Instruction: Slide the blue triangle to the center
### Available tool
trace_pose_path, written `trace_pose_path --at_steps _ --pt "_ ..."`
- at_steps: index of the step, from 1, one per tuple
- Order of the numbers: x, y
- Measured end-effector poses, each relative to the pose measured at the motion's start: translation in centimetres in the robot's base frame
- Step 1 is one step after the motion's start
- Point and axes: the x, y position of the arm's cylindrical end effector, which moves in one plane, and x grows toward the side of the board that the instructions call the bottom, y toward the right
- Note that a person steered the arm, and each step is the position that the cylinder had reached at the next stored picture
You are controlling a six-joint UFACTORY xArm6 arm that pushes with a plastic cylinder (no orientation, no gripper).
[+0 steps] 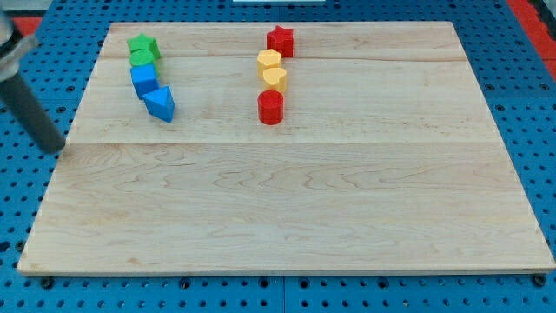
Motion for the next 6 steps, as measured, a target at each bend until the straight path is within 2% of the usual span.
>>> trace_pose_path --at_steps 1,2,3,5,6 --pt "-5.3 2.2" --pt "-6.1 10.8" --pt "-6.2 12.0" --pt "-4.5 18.0" --pt "-4.4 14.5"
